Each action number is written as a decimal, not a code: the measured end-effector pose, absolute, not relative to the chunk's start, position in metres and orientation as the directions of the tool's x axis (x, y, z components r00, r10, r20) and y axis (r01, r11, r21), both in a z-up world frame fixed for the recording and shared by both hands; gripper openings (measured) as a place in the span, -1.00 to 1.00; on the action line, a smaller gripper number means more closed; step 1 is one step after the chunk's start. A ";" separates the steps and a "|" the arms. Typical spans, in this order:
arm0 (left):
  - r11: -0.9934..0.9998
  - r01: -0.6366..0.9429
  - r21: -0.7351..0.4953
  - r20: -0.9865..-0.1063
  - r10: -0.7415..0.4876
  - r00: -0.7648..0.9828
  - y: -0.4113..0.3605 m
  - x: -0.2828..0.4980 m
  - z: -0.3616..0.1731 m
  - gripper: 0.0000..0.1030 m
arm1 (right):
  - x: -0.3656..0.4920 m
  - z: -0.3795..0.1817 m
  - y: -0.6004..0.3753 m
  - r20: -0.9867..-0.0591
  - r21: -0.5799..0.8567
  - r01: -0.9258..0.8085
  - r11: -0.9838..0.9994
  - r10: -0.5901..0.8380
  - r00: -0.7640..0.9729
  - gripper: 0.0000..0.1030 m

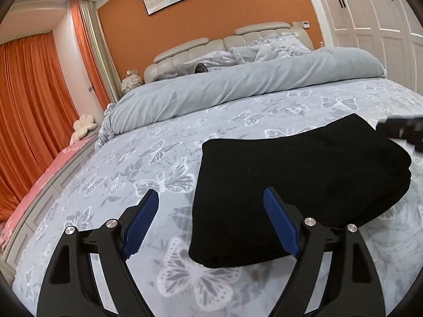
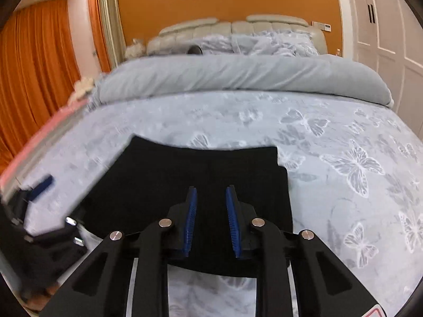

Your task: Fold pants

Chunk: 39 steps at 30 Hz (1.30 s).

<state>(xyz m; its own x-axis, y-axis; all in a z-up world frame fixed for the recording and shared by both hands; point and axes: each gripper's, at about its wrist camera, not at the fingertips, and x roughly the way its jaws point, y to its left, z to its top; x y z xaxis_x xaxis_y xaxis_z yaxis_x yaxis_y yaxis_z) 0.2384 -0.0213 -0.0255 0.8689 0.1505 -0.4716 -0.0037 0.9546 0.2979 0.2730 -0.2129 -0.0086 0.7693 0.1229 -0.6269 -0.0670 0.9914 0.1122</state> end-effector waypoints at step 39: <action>0.980 -0.042 -0.192 -0.754 -0.120 0.645 0.055 0.233 0.000 0.79 | 0.220 -0.004 -0.266 -0.751 0.263 0.127 0.957 0.120 0.649 0.33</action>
